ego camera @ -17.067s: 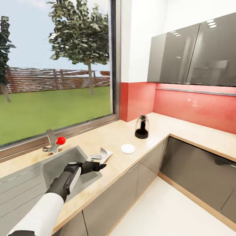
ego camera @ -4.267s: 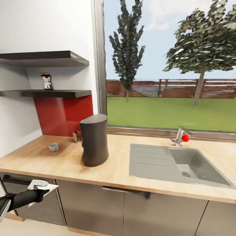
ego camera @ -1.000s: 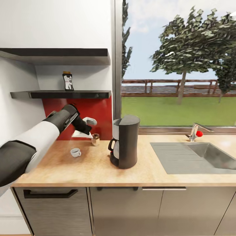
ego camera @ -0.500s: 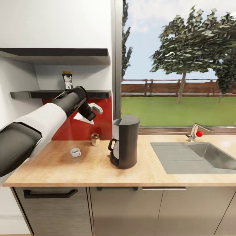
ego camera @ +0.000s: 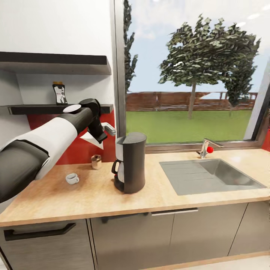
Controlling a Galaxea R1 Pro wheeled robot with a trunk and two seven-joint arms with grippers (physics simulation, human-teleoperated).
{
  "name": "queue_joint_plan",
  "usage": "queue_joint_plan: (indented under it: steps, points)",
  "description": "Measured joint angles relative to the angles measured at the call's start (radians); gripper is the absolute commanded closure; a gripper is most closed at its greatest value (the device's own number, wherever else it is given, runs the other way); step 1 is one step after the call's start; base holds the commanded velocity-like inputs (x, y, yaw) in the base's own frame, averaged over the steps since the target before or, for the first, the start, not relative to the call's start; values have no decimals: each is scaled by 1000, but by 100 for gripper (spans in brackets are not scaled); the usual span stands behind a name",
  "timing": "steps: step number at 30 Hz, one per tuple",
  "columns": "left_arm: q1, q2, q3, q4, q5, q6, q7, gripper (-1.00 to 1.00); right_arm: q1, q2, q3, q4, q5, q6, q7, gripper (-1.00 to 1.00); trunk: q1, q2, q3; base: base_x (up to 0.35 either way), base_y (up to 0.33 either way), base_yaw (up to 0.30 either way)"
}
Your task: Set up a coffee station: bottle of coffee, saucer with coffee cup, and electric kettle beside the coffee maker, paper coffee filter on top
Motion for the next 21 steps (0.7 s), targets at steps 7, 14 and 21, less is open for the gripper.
queue_joint_plan:
  steps: [7, 14, 21]
  points:
    - [0, 3, 0, -1, -2, 0, -1, 100, 0, 0, 0, 1, 0, 0, 0, -100, 0, 0, 0, 0, 254, -15]
    - [0, 5, 2, -1, -2, 2, 0, 100, 0, 0, 1, 1, 0, 0, 0, -100, 0, 0, 0, 0, 305, -197]
    - [0, 0, 2, -1, -2, 2, 0, 100, 0, 0, 1, 1, 0, 0, 0, -100, 0, 0, 0, 70, 298, -294]
